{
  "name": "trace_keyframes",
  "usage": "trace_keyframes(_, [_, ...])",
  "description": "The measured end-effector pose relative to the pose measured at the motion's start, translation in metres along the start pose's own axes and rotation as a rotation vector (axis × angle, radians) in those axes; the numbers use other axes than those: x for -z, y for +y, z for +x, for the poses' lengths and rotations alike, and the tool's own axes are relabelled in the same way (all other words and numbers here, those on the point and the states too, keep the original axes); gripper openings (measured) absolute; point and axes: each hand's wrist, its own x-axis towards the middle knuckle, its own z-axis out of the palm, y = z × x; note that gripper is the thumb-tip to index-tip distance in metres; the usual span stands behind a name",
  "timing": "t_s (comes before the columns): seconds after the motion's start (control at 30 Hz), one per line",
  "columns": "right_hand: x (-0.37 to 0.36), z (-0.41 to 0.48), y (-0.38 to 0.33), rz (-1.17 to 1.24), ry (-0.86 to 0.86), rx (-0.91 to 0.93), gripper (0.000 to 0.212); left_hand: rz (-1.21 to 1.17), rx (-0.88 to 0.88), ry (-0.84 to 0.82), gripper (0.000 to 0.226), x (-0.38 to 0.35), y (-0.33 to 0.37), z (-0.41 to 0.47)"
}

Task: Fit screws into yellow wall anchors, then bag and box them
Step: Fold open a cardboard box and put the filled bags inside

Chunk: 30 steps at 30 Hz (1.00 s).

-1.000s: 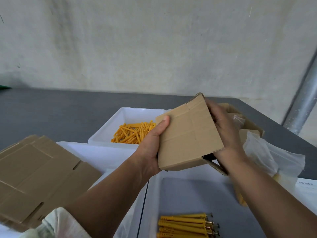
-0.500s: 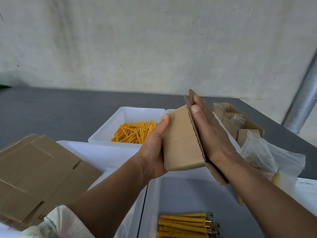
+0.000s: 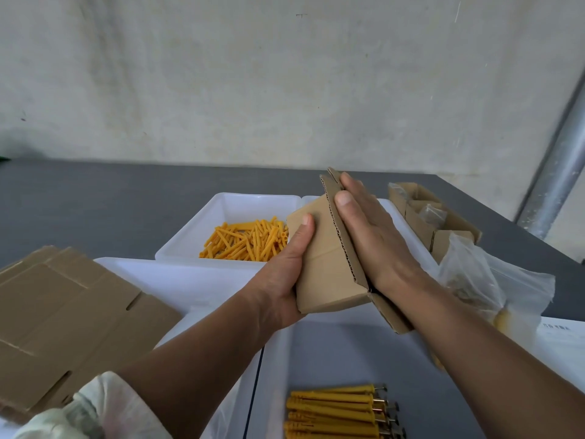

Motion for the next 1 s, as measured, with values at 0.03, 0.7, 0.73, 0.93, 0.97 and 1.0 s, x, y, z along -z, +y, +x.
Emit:
trace_keyframes(0.03, [0.001, 0.001, 0.001, -0.007, -0.003, -0.003, 0.058, 0.004, 0.002, 0.004, 0.070, 0.000, 0.000, 0.000])
trace_keyframes(0.7, [0.110, 0.004, 0.019, -0.796, 0.061, -0.350, 0.029, -0.030, 0.034, 0.045, 0.065, 0.010, 0.002, 0.011])
trace_keyframes(0.73, [0.113, 0.003, 0.023, -0.835, 0.036, -0.400, 0.031, -0.031, 0.035, 0.048, 0.065, 0.011, 0.002, 0.011])
trace_keyframes(0.93, [0.125, 0.001, 0.025, -1.007, 0.053, -0.442, 0.054, -0.033, 0.019, 0.064, 0.064, 0.010, 0.001, 0.012])
trace_keyframes(0.97, [0.125, 0.000, 0.024, -1.020, -0.011, -0.475, 0.055, -0.027, 0.014, 0.064, 0.064, 0.010, 0.001, 0.012])
trace_keyframes(1.0, [0.124, -0.001, 0.025, -1.016, -0.083, -0.517, 0.055, -0.017, 0.009, 0.064, 0.064, 0.010, 0.001, 0.012])
